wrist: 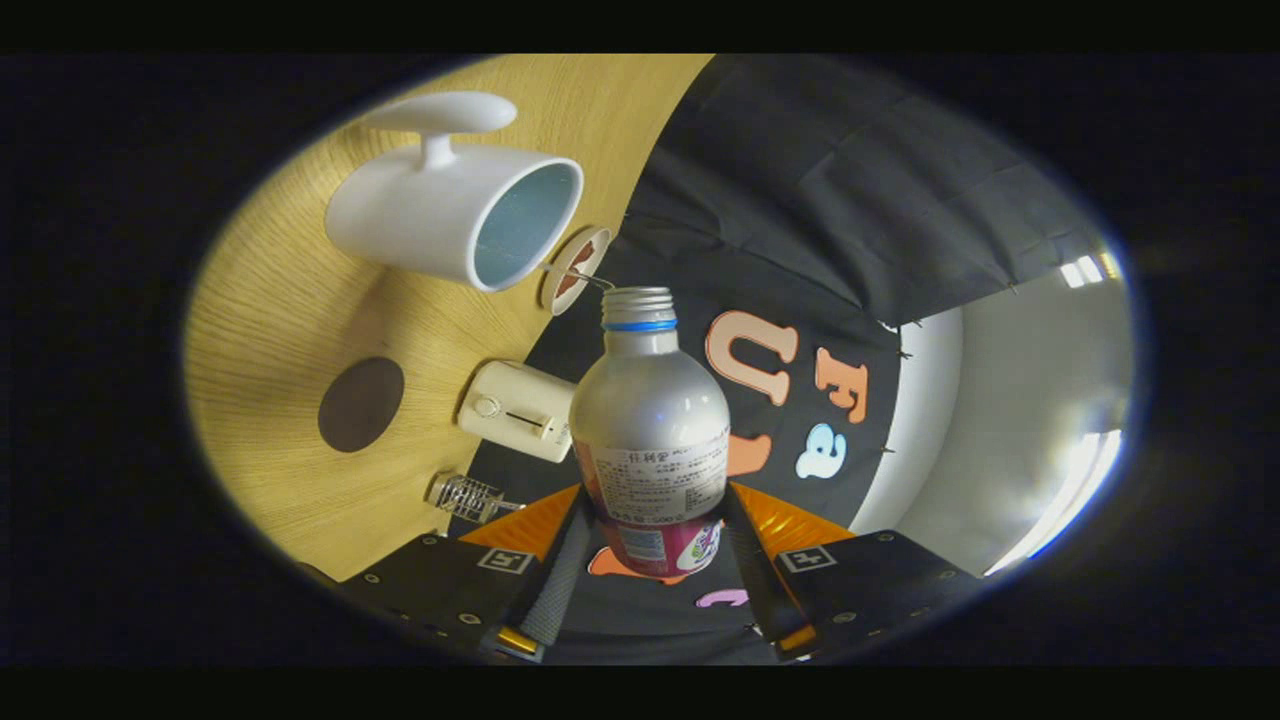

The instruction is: Take the bottle from table, then pour the juice into the cup, finally place the bottle on the coaster

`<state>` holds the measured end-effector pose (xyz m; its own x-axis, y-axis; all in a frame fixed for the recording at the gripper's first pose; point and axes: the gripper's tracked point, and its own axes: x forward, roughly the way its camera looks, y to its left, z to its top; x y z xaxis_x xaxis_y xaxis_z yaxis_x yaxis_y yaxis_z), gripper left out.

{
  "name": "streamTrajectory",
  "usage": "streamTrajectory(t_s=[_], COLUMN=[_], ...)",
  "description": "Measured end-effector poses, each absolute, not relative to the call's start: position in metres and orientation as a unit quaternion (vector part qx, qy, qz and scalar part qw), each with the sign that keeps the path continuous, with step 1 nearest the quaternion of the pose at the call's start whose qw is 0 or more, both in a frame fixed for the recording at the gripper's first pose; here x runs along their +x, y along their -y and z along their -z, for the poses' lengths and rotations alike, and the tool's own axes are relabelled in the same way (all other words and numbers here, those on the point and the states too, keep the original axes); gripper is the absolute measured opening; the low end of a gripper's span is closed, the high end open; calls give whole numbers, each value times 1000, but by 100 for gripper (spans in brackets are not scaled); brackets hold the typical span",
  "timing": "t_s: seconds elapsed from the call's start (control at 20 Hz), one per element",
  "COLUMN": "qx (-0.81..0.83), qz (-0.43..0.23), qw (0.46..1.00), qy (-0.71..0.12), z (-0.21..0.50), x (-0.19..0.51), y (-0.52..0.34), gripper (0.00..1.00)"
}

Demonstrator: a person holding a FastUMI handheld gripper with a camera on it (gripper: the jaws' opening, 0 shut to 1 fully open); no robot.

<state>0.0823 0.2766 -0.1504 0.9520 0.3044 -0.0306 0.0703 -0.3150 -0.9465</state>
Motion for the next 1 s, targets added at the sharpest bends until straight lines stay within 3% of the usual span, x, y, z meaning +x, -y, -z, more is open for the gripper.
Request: streamTrajectory(t_s=[0.5, 1.0], qx=[-817, -804], qz=[-107, -125], qw=[553, 571], qy=[127, 104], z=[149, 169], x=[86, 82], y=[-280, -277], gripper=[74, 74])
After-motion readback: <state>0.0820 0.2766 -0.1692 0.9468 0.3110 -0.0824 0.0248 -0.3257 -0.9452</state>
